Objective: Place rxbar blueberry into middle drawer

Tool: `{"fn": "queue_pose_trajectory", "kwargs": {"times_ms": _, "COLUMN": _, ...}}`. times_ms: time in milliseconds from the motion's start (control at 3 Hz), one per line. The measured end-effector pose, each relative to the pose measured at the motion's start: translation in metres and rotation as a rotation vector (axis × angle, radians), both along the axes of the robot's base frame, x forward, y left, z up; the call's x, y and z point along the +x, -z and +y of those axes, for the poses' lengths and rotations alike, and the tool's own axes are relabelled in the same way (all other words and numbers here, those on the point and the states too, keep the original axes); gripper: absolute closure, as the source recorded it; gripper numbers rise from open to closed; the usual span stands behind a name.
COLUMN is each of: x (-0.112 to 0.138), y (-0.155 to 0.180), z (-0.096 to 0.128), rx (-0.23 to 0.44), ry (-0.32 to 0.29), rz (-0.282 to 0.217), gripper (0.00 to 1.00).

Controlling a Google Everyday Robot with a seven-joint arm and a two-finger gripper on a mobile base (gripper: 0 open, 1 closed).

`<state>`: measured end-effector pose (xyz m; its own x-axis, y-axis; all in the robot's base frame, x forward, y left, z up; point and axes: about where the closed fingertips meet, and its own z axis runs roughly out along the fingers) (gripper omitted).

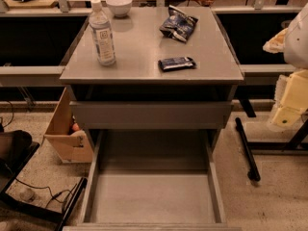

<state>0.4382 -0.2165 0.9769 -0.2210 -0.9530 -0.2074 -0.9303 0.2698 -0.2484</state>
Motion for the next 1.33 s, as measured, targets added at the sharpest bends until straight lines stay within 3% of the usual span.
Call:
{"fn": "queue_pose_trajectory", "kwargs": {"times_ms": 333, "x": 0.0, "y": 0.0, "z": 0.0, "rx": 0.0, "ry": 0.0, "rz": 0.0, "gripper": 0.0}}
{"fn": "queue_pose_trajectory", "kwargs": {"times_ms": 667, "x": 0.005, "y": 0.002, "z": 0.001, "rx": 0.041, "ry": 0.012, "rz": -0.02, "gripper": 0.0}}
{"fn": "queue_pose_trajectory", "kwargs": {"times_ms": 1333, "x": 0.123, "y": 0.008, "z": 0.036, "rx": 0.403, "ry": 0.001, "rz": -0.201, "gripper": 0.0}}
